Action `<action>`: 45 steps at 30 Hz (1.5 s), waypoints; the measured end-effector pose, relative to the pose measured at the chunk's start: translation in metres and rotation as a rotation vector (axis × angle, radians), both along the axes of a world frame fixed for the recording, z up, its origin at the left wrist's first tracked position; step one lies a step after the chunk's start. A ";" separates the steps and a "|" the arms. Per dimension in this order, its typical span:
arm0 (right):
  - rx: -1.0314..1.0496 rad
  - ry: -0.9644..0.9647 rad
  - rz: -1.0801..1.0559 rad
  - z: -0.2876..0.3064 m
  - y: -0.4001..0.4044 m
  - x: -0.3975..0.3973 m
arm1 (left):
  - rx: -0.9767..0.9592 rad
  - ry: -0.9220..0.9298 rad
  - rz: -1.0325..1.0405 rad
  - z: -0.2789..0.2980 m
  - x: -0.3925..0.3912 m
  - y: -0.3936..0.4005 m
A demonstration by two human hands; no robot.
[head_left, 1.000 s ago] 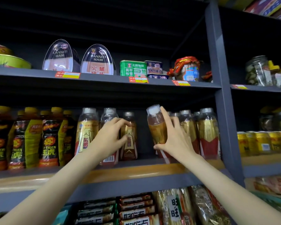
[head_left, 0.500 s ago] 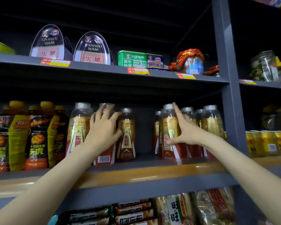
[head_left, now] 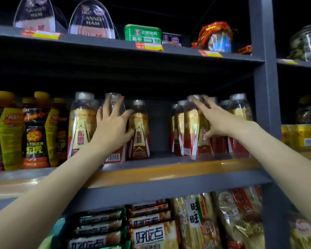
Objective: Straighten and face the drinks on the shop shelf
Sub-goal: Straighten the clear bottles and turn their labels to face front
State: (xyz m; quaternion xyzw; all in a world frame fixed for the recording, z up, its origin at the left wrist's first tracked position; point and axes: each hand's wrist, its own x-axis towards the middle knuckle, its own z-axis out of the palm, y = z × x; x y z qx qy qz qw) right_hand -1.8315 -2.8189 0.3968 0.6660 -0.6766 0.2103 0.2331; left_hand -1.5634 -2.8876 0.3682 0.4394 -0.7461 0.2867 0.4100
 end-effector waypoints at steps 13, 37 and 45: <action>-0.166 0.219 -0.107 -0.013 -0.010 0.039 | -0.115 -0.002 0.082 -0.002 0.008 0.000; -0.255 -0.490 0.680 -0.003 0.009 0.088 | -0.063 0.070 0.152 -0.003 0.014 0.011; -0.436 -0.579 0.645 0.013 0.068 0.073 | 0.056 0.231 -0.246 0.012 0.007 0.058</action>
